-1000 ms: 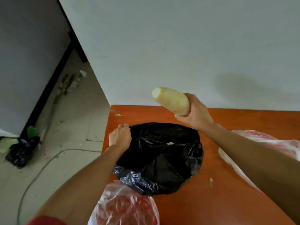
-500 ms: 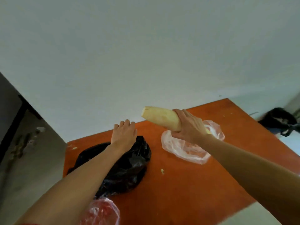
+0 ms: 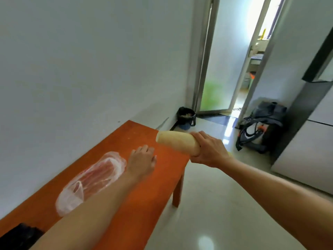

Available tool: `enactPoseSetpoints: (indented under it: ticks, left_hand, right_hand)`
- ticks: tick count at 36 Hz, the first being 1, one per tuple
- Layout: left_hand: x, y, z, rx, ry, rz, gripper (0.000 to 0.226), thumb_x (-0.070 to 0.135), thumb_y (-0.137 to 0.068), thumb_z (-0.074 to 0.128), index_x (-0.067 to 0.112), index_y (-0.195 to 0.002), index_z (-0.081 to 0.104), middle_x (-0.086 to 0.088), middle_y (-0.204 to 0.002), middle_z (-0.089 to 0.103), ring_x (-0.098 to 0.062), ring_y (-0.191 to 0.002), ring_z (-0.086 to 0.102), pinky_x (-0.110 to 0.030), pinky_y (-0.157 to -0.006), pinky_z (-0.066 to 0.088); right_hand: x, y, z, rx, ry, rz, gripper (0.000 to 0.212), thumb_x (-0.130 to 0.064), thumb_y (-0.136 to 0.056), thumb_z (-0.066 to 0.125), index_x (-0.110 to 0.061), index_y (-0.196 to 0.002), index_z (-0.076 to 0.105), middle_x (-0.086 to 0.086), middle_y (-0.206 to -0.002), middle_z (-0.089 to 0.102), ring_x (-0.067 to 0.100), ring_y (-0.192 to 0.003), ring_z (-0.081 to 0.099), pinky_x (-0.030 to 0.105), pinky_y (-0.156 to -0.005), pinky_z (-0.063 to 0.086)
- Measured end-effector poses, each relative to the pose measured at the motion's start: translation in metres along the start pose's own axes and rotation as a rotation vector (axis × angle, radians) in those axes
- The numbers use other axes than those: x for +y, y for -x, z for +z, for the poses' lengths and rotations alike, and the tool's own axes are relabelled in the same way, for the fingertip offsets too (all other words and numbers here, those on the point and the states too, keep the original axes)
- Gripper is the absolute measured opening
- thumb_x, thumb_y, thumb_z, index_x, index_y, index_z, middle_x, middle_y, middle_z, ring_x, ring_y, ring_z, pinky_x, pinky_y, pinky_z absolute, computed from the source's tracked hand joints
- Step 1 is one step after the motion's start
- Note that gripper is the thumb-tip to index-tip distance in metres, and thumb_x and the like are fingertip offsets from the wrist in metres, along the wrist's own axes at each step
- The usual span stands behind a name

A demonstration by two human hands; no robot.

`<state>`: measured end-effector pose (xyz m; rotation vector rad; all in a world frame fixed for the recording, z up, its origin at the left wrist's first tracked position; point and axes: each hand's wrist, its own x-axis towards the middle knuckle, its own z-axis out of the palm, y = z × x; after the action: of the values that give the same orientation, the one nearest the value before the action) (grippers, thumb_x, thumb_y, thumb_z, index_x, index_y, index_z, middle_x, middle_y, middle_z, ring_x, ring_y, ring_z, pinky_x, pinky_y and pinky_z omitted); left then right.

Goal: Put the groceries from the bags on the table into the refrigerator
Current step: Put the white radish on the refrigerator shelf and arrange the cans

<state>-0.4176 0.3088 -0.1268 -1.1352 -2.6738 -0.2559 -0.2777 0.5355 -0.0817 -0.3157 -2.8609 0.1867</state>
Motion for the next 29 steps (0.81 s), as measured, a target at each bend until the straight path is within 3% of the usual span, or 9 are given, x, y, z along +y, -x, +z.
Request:
enactPoseSetpoints:
  ticks: [5, 10, 17, 23, 29]
  left_hand:
    - [0.089, -0.092, 0.027, -0.009, 0.061, 0.181, 0.033, 0.034, -0.093, 0.053, 0.018, -0.12, 0.06, -0.001, -0.113, 0.062, -0.02, -0.102, 0.058, -0.035, -0.083, 0.042]
    - [0.182, -0.179, 0.056, -0.038, 0.127, 0.347, 0.033, 0.037, -0.096, 0.048, 0.019, -0.122, 0.058, -0.001, -0.112, 0.06, -0.022, -0.1, 0.057, -0.034, -0.083, 0.043]
    - [0.329, -0.271, 0.077, -0.044, 0.16, 0.622, 0.035, 0.038, -0.098, 0.045, 0.019, -0.124, 0.057, -0.002, -0.116, 0.061, -0.02, -0.1, 0.058, -0.033, -0.084, 0.046]
    - [0.466, -0.312, 0.103, -0.073, 0.235, 0.832, 0.027, 0.034, -0.096, 0.045, 0.018, -0.113, 0.059, -0.003, -0.105, 0.06, -0.022, -0.095, 0.058, -0.033, -0.08, 0.044]
    - [0.607, -0.343, 0.127, -0.081, 0.253, 0.983, 0.026, 0.038, -0.098, 0.042, 0.02, -0.111, 0.057, -0.001, -0.103, 0.057, -0.021, -0.092, 0.055, -0.035, -0.079, 0.048]
  right_hand:
    - [0.1, 0.016, -0.015, 0.039, 0.076, 0.181, 0.086, -0.054, -0.065, 0.075, -0.027, -0.139, 0.042, -0.002, -0.121, 0.057, 0.024, -0.097, 0.062, 0.035, -0.072, 0.045]
    - [0.195, 0.026, -0.037, 0.038, 0.088, 0.367, 0.087, -0.056, -0.064, 0.071, -0.03, -0.14, 0.039, -0.002, -0.123, 0.057, 0.024, -0.101, 0.062, 0.041, -0.078, 0.053]
    - [0.312, 0.073, -0.08, 0.153, 0.028, 0.657, 0.095, -0.047, -0.064, 0.081, -0.023, -0.146, 0.038, 0.004, -0.124, 0.062, 0.027, -0.098, 0.064, 0.031, -0.078, 0.046]
    - [0.409, 0.134, -0.102, 0.183, 0.035, 0.876, 0.092, -0.062, -0.063, 0.077, -0.027, -0.14, 0.041, -0.004, -0.121, 0.062, 0.017, -0.094, 0.062, 0.034, -0.08, 0.053]
    - [0.522, 0.193, -0.118, 0.193, 0.063, 0.982, 0.093, -0.072, -0.06, 0.066, -0.03, -0.139, 0.04, -0.006, -0.122, 0.062, 0.02, -0.099, 0.063, 0.039, -0.083, 0.052]
